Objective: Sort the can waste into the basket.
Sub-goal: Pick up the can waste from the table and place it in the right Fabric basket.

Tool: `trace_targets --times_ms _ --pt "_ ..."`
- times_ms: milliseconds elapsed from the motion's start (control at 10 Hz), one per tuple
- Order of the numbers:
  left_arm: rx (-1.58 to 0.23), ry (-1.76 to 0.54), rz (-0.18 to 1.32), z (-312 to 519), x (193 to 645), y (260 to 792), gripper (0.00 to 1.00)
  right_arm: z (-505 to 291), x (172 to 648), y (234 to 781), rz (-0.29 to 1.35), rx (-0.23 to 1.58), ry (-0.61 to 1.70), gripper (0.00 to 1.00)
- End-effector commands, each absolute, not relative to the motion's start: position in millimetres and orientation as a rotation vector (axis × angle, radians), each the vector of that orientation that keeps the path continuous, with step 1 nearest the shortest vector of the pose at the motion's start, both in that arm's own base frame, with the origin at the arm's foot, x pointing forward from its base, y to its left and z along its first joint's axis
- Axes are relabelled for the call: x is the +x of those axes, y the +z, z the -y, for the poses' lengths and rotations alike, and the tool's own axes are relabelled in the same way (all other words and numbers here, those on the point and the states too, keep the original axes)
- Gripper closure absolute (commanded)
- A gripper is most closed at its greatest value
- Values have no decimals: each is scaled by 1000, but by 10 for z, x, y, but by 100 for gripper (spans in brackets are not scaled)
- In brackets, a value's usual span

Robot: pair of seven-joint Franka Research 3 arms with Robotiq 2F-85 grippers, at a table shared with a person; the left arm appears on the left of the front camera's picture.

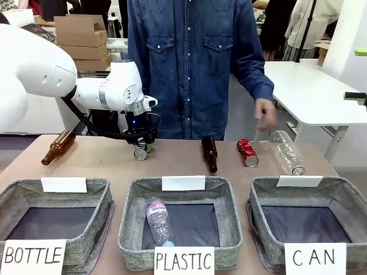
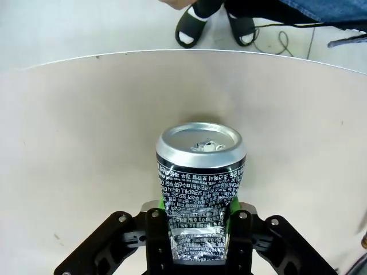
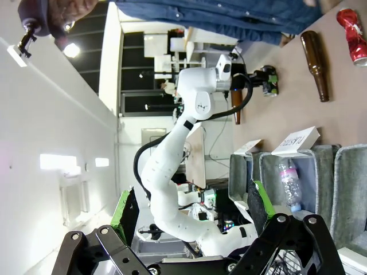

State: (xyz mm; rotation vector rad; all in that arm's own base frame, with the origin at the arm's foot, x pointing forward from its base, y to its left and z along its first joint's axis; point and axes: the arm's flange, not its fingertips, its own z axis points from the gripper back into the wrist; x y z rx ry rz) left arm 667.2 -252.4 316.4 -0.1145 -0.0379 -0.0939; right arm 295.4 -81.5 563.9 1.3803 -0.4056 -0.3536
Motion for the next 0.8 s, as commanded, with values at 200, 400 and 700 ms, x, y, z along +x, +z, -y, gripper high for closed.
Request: trace_targets --times_ms 200,400,700 --pt "-80 -118 100 2244 6528 3565 100 809 2972 5670 409 1398 -351 0" --pt "-140 -234 77 1889 6076 4245 100 809 2972 5670 409 1398 -351 0" --pt "-166 -368 57 1196 4880 5253 100 809 2972 5670 409 1398 -351 0"
